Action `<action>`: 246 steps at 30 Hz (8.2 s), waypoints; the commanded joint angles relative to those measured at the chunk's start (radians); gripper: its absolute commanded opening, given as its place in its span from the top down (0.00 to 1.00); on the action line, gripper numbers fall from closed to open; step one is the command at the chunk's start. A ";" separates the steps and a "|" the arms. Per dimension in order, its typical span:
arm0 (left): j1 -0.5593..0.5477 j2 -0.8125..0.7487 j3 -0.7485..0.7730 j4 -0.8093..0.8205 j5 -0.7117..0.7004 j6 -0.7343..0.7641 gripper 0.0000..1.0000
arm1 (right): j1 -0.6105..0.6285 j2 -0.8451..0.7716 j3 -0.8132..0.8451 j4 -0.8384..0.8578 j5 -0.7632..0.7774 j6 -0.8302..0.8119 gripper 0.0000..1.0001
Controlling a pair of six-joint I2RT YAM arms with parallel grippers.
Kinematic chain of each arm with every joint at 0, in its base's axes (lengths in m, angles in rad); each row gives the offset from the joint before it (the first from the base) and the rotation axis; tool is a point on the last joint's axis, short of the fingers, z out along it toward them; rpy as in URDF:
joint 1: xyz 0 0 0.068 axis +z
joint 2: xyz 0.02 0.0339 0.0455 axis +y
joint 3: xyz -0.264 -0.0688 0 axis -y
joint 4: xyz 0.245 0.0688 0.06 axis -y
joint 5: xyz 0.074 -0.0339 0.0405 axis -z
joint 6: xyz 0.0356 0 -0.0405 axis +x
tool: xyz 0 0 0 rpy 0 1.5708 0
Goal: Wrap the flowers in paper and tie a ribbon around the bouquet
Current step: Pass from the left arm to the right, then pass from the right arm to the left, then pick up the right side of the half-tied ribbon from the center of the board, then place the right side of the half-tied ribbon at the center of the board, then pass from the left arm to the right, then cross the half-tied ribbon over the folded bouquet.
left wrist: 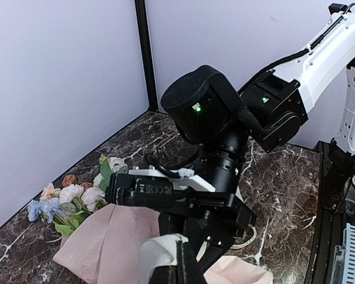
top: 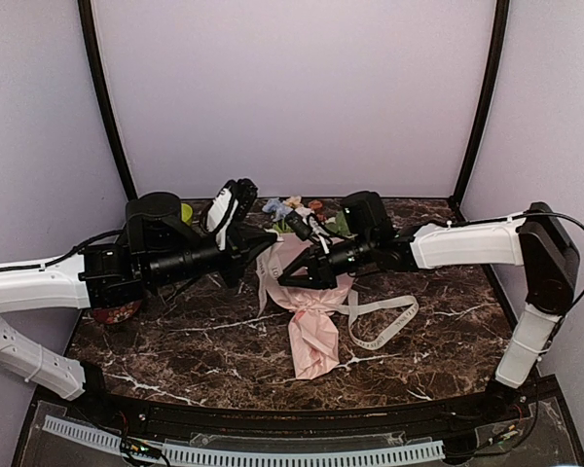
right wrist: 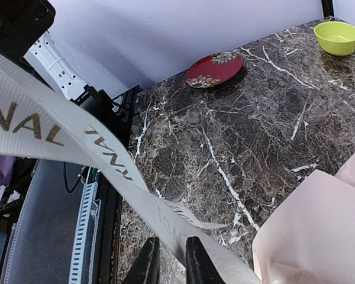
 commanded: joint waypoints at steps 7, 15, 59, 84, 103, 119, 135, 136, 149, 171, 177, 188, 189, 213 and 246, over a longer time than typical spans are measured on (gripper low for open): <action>0.020 -0.001 0.008 0.042 0.047 -0.010 1.00 | 0.001 0.024 -0.026 0.122 0.080 0.054 0.82; 0.029 0.006 0.006 0.058 0.060 -0.028 1.00 | 0.004 0.028 -0.029 0.159 0.084 0.067 0.95; 0.148 0.344 -0.256 0.499 0.415 0.192 0.10 | 0.004 -0.118 -0.096 -0.038 0.022 -0.033 1.00; 0.108 0.454 -0.268 0.675 0.333 0.007 1.00 | -0.041 -0.244 -0.131 -0.198 0.394 0.021 0.57; 0.084 0.461 -0.247 0.620 0.299 0.065 1.00 | -0.005 -0.300 -0.436 -0.294 0.591 0.397 0.50; 0.083 0.417 -0.269 0.622 0.280 0.057 1.00 | -0.071 -0.353 -0.217 -0.642 0.928 0.207 1.00; 0.052 0.389 -0.293 0.606 0.275 0.090 1.00 | 0.135 0.278 1.067 -0.643 0.584 0.133 1.00; 0.048 0.386 -0.298 0.607 0.272 0.093 1.00 | 0.159 0.329 1.127 -0.653 0.579 0.140 1.00; 0.031 0.394 -0.318 0.625 0.271 0.083 1.00 | 0.246 0.391 1.119 -0.657 0.609 0.161 0.35; 0.036 0.420 -0.322 0.693 0.294 0.002 1.00 | 0.077 -0.415 -0.203 -0.112 0.263 -0.178 0.15; 0.036 0.417 -0.320 0.677 0.293 0.002 1.00 | 0.076 -0.295 -0.163 -0.113 0.244 -0.184 0.23; 0.036 0.411 -0.321 0.668 0.303 0.007 1.00 | 0.070 -0.183 -0.111 -0.066 0.187 -0.151 0.52; 0.036 0.411 -0.322 0.669 0.302 0.009 1.00 | 0.067 -0.179 -0.110 -0.069 0.197 -0.150 0.52; 0.036 0.407 -0.325 0.654 0.293 0.014 1.00 | 0.027 -0.072 -0.034 -0.143 0.062 -0.143 0.66; 0.525 0.156 -0.327 -0.537 -0.294 -0.756 0.23 | 0.016 -0.096 -0.084 -0.060 0.090 -0.057 1.00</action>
